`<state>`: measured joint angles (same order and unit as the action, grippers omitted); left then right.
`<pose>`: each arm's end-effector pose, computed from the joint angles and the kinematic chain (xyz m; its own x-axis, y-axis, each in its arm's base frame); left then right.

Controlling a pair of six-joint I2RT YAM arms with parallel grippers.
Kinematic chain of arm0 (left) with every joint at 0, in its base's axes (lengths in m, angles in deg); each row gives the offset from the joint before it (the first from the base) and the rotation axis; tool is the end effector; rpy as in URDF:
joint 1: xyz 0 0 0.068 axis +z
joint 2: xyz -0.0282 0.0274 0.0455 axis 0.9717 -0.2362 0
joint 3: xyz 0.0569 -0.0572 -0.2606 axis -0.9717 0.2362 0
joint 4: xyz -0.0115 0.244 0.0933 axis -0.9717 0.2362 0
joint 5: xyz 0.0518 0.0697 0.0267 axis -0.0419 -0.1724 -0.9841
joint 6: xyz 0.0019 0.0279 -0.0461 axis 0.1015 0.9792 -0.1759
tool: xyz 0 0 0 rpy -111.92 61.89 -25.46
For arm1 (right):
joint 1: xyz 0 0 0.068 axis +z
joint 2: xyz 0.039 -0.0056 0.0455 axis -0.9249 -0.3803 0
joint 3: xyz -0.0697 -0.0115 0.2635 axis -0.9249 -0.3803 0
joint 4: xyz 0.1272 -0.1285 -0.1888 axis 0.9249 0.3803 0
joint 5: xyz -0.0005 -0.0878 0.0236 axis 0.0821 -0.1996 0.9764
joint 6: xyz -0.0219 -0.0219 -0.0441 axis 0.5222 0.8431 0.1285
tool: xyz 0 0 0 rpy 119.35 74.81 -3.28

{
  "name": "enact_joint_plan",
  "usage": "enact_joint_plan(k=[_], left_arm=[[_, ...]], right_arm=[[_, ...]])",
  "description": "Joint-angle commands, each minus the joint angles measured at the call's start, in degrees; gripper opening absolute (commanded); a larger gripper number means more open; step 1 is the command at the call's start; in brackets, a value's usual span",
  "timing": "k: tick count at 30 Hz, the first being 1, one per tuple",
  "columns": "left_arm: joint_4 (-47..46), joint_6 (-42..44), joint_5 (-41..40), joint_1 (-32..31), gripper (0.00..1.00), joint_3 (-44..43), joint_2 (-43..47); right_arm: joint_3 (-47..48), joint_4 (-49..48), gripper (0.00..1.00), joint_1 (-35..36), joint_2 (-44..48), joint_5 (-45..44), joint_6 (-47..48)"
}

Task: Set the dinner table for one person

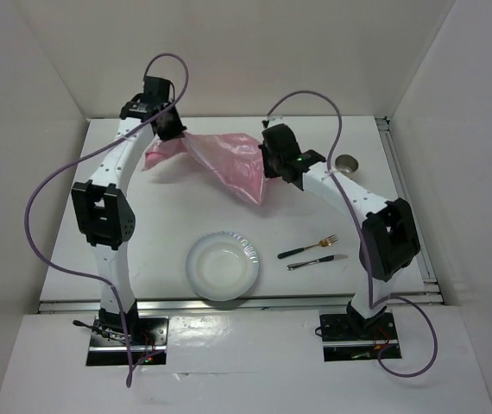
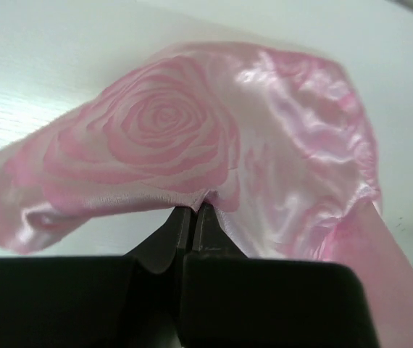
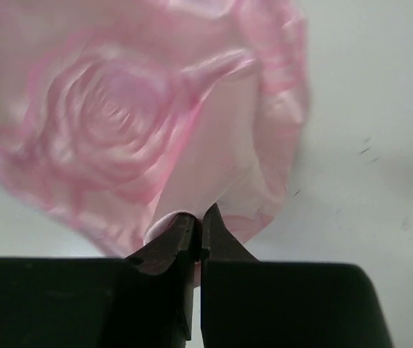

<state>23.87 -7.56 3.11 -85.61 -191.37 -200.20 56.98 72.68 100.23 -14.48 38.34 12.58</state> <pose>0.4698 -0.0738 0.3252 -0.6085 -0.4842 -0.6287 -0.3036 0.8740 -0.3793 0.3430 0.2082 0.2730 -0.6278 -0.1865 -0.7557 -0.2447 0.9689 -0.0358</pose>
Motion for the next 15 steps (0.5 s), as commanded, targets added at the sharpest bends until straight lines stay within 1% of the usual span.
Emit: enact_joint_plan(k=[1,3,4,7,9,11,13,14,15], left_arm=[[3.4,4.0,-0.9,1.7,0.0,-5.8,7.1],[3.4,6.0,-3.4,2.3,0.0,-5.8,10.5],[3.4,6.6,-3.4,2.9,0.0,-5.0,10.6],[3.4,7.7,-4.1,3.4,0.0,-2.3,14.8],[2.5,8.4,-4.1,3.4,0.0,0.8,17.3],[1.8,8.4,-4.1,3.4,0.0,2.2,18.0],[1.3,8.9,-4.1,3.9,0.0,2.2,16.8],[1.9,8.9,-4.1,3.9,0.0,0.8,15.8],[2.4,10.6,-1.8,3.9,0.0,-2.2,14.6]], right_arm=[[5.8,0.1,0.0,-1.9,6.8,-2.8,2.1],[5.8,-1.7,0.0,-3.2,10.1,-2.8,2.6],[5.0,-1.7,0.0,-3.2,11.2,-2.8,2.6],[3.7,-2.4,0.0,-4.8,14.6,-1.4,2.1],[3.1,-2.4,0.0,-5.5,15.2,-1.4,2.1],[3.1,-2.9,0.0,-6.1,15.7,-0.9,2.1],[4.7,-2.9,0.0,-7.6,13.7,1.1,2.1],[5.7,-2.9,0.0,-8.2,12.8,1.1,2.1],[8.1,-2.9,0.0,-9.1,12.0,2.0,2.1]])
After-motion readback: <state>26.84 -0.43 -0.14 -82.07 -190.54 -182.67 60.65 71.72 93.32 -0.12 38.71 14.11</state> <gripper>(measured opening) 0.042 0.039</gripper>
